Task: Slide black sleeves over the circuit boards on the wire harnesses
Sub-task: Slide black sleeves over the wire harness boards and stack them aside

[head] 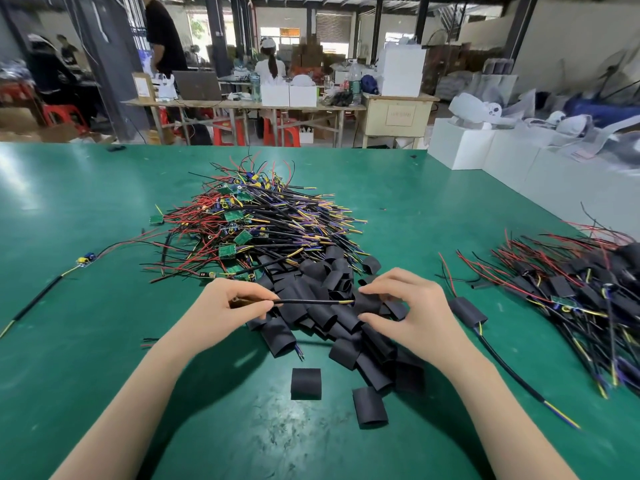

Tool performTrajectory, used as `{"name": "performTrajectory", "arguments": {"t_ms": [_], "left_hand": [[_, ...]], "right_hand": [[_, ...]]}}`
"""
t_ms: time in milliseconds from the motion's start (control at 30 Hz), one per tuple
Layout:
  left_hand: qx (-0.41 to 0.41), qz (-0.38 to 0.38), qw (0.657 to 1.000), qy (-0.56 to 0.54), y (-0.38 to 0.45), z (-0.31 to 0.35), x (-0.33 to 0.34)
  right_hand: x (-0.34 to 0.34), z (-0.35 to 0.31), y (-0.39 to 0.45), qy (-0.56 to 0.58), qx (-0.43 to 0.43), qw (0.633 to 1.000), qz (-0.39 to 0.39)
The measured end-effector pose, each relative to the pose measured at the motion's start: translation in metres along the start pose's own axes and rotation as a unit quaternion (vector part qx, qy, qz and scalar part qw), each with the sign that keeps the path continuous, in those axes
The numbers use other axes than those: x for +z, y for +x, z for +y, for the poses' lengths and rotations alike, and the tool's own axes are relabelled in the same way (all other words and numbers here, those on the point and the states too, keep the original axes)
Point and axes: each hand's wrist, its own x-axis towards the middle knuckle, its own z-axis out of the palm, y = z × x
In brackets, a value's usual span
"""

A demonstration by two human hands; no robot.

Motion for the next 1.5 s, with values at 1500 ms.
{"name": "performTrajectory", "arguments": {"t_ms": [1500], "left_hand": [[0.033, -0.047, 0.998, -0.016, -0.007, 0.026, 0.043]], "right_hand": [[0.029, -0.019, -0.002, 0.020, -0.029, 0.999, -0.031]]}}
